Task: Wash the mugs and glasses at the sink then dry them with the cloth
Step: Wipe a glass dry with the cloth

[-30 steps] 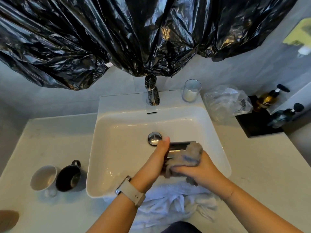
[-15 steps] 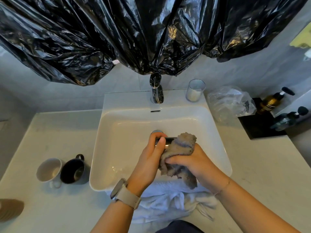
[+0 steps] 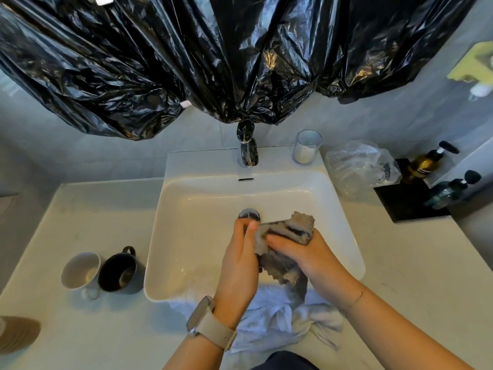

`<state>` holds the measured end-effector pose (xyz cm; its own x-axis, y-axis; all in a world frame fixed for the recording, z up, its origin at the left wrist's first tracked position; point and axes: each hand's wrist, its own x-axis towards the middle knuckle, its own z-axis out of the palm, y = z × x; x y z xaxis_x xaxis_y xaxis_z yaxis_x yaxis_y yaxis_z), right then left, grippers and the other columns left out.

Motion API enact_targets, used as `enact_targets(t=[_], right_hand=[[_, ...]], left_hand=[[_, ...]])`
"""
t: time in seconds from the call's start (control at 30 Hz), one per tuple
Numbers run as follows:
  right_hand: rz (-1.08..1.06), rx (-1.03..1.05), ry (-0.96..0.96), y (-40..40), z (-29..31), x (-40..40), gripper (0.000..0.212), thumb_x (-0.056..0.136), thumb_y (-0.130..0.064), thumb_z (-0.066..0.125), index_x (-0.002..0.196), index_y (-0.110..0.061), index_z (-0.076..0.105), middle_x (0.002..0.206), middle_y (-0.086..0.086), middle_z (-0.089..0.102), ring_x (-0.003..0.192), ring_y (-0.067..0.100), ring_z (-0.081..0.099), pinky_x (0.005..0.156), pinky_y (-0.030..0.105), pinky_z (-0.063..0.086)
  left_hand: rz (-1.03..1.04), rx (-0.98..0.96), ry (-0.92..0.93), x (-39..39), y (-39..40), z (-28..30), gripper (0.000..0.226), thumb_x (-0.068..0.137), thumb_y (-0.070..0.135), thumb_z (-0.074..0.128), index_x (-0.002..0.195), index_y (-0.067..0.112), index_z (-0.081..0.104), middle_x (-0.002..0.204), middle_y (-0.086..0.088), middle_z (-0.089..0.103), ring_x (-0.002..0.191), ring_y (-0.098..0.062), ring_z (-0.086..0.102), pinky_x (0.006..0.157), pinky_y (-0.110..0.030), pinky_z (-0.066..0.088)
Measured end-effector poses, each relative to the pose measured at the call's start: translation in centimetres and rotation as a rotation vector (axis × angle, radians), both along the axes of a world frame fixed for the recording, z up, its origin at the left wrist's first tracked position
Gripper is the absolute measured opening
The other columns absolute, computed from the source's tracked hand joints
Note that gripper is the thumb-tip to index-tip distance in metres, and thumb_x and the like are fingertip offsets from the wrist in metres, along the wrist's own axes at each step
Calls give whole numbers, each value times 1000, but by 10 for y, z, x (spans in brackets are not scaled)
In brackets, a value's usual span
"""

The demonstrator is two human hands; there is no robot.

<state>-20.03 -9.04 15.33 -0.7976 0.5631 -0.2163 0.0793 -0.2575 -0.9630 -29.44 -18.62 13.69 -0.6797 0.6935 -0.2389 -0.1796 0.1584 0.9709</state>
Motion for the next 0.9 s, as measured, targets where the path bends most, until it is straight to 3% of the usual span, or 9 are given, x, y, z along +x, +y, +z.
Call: enact_targets(t=[0.13, 0.23, 0.37, 0.47, 0.53, 0.6, 0.67, 0.77, 0.9], right_hand=[[143, 215, -47, -13, 0, 13, 24, 73, -34, 80, 94, -41, 73, 71, -3, 73, 58, 11, 68, 48, 23, 51], [76, 195, -20, -14, 1, 16, 29, 70, -30, 82, 96, -40, 74, 82, -1, 76, 73, 17, 73, 59, 29, 59], [14, -199, 48, -7, 12, 9, 15, 80, -19, 75, 93, -14, 78, 90, 11, 76, 84, 23, 74, 66, 28, 58], [-28, -399, -57, -1, 17, 4, 27, 73, -26, 74, 95, -10, 78, 99, 20, 74, 89, 32, 73, 72, 45, 61], [-105, -314, -48, -4, 10, 3, 27, 76, -26, 77, 99, -13, 76, 97, 20, 74, 90, 35, 72, 77, 53, 59], [-160, -84, -54, -13, 1, 3, 15, 82, -27, 76, 95, -21, 76, 83, 13, 76, 80, 29, 74, 63, 40, 61], [-145, 389, -133, -16, -13, 8, 12, 81, -34, 77, 80, -22, 74, 65, 2, 73, 64, 10, 72, 56, 23, 56], [69, 992, 20, -5, -24, 17, 17, 75, -24, 82, 85, -23, 68, 71, -17, 66, 75, -15, 59, 66, 6, 45], [44, 495, 79, -4, -13, 16, 20, 79, -25, 80, 97, -26, 73, 83, -9, 75, 80, 3, 71, 65, 16, 53]], left_hand=[[-48, -171, -255, -14, 6, 13, 38, 99, 36, 42, 85, 11, 68, 64, -6, 64, 60, -22, 57, 52, -27, 42], [-27, -179, -127, -10, 7, 8, 36, 100, 30, 42, 83, 3, 58, 73, -11, 60, 66, -22, 57, 60, -31, 47], [-66, 36, 317, 0, -3, -2, 26, 97, 49, 36, 80, 33, 46, 66, 7, 51, 59, -10, 50, 53, -27, 47], [-121, 55, 351, 1, -2, -4, 34, 95, 57, 33, 88, 27, 49, 77, -3, 57, 71, -28, 60, 58, -50, 56], [-124, 30, 209, -1, 3, 3, 40, 100, 48, 34, 90, 12, 48, 81, -24, 52, 74, -44, 56, 61, -57, 54], [-192, -123, 50, -9, 12, 9, 44, 106, 34, 34, 83, 4, 56, 69, -19, 61, 67, -32, 64, 60, -40, 57], [-375, -307, -179, -19, 8, 6, 55, 107, 22, 35, 62, 8, 63, 42, 0, 57, 39, -9, 56, 44, -17, 44], [-168, -259, -548, -22, 10, 13, 40, 100, 33, 44, 75, 6, 60, 44, -6, 54, 35, -15, 51, 37, -17, 39], [-43, -167, -405, -15, 10, 11, 41, 99, 38, 41, 77, 6, 55, 47, -6, 55, 34, -15, 52, 36, -16, 39]])
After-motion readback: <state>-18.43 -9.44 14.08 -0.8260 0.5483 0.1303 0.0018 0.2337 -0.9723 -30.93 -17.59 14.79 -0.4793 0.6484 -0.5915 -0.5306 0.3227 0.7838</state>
